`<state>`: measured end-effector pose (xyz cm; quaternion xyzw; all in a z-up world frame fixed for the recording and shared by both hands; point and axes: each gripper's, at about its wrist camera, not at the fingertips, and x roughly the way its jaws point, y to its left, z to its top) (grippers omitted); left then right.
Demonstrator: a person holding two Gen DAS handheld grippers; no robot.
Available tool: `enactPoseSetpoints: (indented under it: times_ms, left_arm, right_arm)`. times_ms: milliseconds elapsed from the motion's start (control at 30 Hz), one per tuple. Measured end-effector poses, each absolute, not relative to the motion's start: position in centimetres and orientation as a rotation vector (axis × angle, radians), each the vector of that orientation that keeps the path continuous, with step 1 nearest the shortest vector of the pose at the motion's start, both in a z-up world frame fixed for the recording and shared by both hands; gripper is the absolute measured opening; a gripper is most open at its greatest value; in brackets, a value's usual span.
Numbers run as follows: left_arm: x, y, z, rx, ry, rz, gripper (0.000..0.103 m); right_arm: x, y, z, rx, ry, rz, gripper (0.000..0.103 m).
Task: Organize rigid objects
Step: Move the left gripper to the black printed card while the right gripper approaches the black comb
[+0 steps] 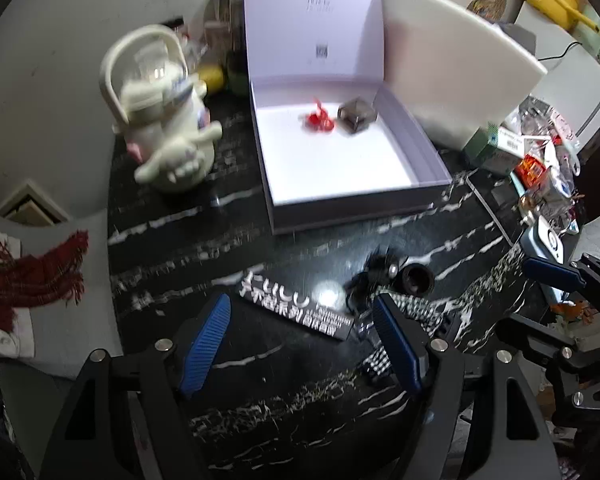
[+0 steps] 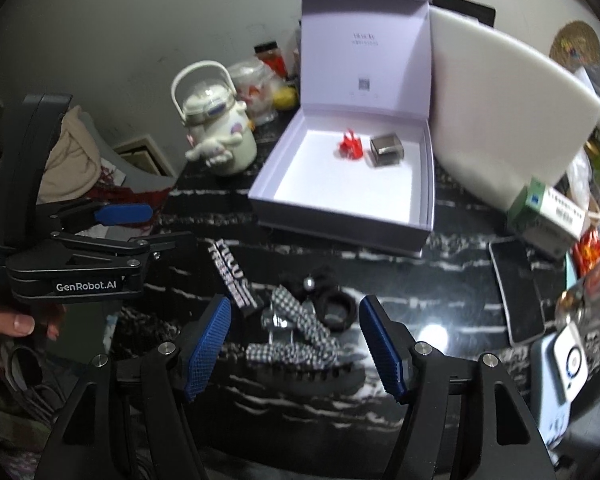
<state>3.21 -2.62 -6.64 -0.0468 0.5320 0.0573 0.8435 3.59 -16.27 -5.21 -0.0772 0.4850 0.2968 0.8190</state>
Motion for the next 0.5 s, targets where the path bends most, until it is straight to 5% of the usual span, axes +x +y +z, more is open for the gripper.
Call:
enactPoseSetpoints:
  times_ms: [500]
  left_arm:
    - [3.2,-2.2,-12.9,-0.181,1.207,0.117,0.074]
  right_arm:
    - [2.8,-18.0,-12.1,-0.129,1.158,0.534,0.067]
